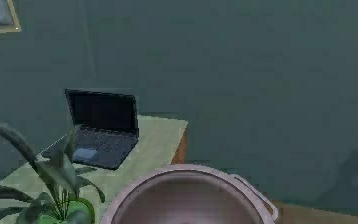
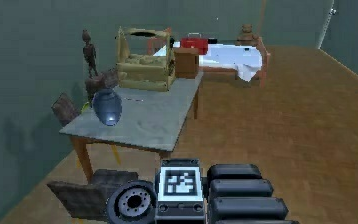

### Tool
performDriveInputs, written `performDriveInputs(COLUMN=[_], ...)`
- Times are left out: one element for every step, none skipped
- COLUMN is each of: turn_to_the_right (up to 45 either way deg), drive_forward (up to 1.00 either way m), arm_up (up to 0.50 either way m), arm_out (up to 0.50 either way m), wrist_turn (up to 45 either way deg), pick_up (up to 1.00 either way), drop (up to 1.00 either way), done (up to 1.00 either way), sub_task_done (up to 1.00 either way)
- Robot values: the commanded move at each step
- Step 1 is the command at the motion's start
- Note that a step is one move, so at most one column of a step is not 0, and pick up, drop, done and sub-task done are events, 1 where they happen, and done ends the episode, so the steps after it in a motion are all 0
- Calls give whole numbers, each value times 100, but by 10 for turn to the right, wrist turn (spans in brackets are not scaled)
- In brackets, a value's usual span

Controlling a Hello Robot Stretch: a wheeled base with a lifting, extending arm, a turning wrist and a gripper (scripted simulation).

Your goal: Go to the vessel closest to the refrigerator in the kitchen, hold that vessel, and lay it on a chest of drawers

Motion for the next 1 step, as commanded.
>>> performDriveInputs(turn_to_the_right=[-450], drive_forward=[0], arm_up=[0], arm_out=[0], wrist_turn=[0], pick_up=[0], drop=[0], done=[0], sub_task_done=[0])
